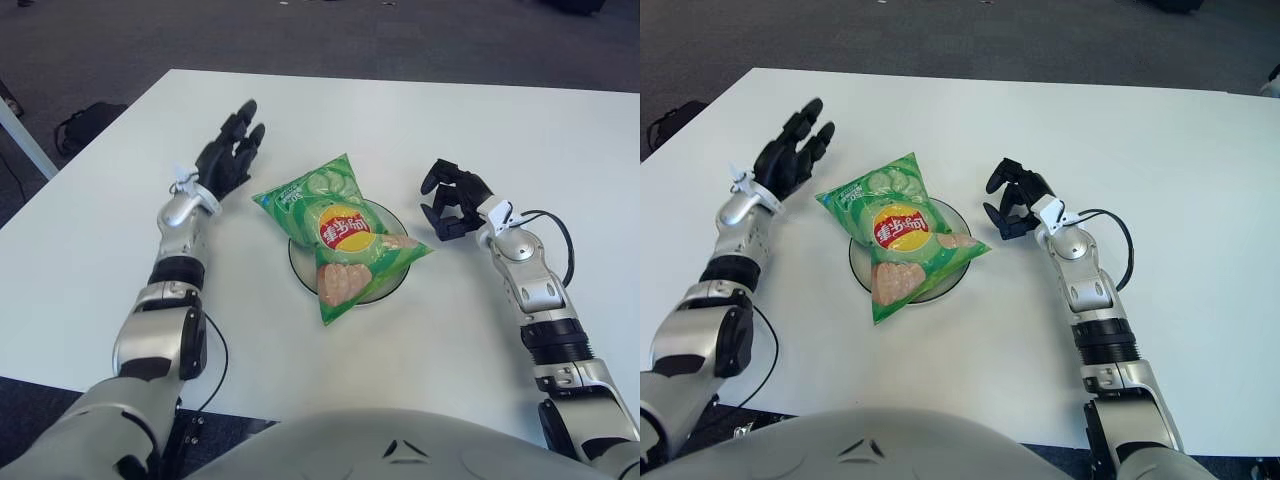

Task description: Put the snack into the plate.

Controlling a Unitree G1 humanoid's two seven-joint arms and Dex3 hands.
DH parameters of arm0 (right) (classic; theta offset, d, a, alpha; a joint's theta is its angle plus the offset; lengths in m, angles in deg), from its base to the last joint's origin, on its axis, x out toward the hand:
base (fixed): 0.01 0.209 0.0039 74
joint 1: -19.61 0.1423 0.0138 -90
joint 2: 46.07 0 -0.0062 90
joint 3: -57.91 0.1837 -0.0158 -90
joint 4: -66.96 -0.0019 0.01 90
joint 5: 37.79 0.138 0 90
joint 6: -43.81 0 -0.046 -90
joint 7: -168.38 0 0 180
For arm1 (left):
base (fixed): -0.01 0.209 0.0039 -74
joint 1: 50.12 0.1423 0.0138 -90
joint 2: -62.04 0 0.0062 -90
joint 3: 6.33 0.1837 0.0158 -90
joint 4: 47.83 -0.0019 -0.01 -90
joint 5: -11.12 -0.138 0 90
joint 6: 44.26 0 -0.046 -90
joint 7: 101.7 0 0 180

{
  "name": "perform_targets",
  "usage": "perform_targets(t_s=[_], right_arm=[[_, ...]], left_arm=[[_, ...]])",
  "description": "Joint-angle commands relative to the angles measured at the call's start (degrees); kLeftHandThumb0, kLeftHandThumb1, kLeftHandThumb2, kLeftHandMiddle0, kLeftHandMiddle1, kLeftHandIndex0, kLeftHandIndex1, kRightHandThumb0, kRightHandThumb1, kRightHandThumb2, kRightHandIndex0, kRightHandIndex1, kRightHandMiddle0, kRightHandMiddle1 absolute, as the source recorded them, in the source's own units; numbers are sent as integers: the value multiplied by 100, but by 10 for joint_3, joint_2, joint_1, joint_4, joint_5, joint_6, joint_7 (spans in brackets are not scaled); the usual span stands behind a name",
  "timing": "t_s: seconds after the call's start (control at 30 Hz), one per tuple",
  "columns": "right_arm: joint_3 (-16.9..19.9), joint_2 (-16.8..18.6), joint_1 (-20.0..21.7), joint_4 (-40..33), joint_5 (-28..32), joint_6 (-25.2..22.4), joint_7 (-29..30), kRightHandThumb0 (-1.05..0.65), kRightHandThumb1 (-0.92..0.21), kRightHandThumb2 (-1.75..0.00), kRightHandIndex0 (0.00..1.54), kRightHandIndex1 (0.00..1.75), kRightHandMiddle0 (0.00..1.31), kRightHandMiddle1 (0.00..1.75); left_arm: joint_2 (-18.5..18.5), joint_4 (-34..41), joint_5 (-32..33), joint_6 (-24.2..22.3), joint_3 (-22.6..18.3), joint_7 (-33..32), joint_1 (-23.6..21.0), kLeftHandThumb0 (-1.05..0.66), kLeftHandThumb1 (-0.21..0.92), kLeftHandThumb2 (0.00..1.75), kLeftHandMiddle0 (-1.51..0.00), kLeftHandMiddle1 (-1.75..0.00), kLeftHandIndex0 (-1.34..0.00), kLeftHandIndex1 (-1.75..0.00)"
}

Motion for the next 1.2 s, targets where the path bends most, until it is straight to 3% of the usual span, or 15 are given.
perform_targets(t_s=[0.0, 0.17, 0.33, 0.4, 0.57, 0.63, 0.93, 1.17], right_arm=[[-16, 6, -56, 41, -9, -52, -14, -1, -33, -128, 67, 162, 36, 175], [-4, 10, -61, 42, -5, -38, -5, -1, -33, -128, 66, 164, 36, 175], [13, 17, -67, 48, -12, -15, 27, -1, -30, -135, 66, 172, 37, 175], [19, 21, -68, 51, -14, -8, 39, -1, -26, -138, 68, 173, 42, 172], [35, 33, -71, 59, -8, 8, 66, -1, -20, -145, 72, 174, 48, 169], [44, 42, -72, 60, -7, 10, 84, -1, -18, -148, 73, 175, 48, 172], [89, 87, -76, 51, 15, -13, 143, -1, -12, -154, 78, 175, 54, 169], [121, 121, -71, 48, 33, -15, 191, -1, -5, -162, 82, 175, 58, 172]], left_arm=[[8, -5, -28, 19, -4, -71, 10, -88, 92, 51, -13, -28, -1, -21], [31, 12, -112, 83, 11, -211, 62, -70, 87, 61, -30, -89, 0, -84], [44, 18, -144, 70, 13, -295, 77, -58, 72, 88, -39, -143, -6, -140], [47, 11, -140, 63, 11, -306, 73, -48, 71, 84, -42, -153, -19, -157], [46, -15, -128, 58, 8, -309, 59, -41, 65, 90, -53, -170, -34, -172], [46, -20, -128, 61, 10, -303, 58, -41, 60, 96, -64, -173, -39, -173], [44, -19, -131, 33, 29, -282, 72, -42, 50, 108, -96, -175, -47, -175], [53, -7, -113, -2, 30, -258, 82, -44, 46, 114, -105, -175, -50, -175]])
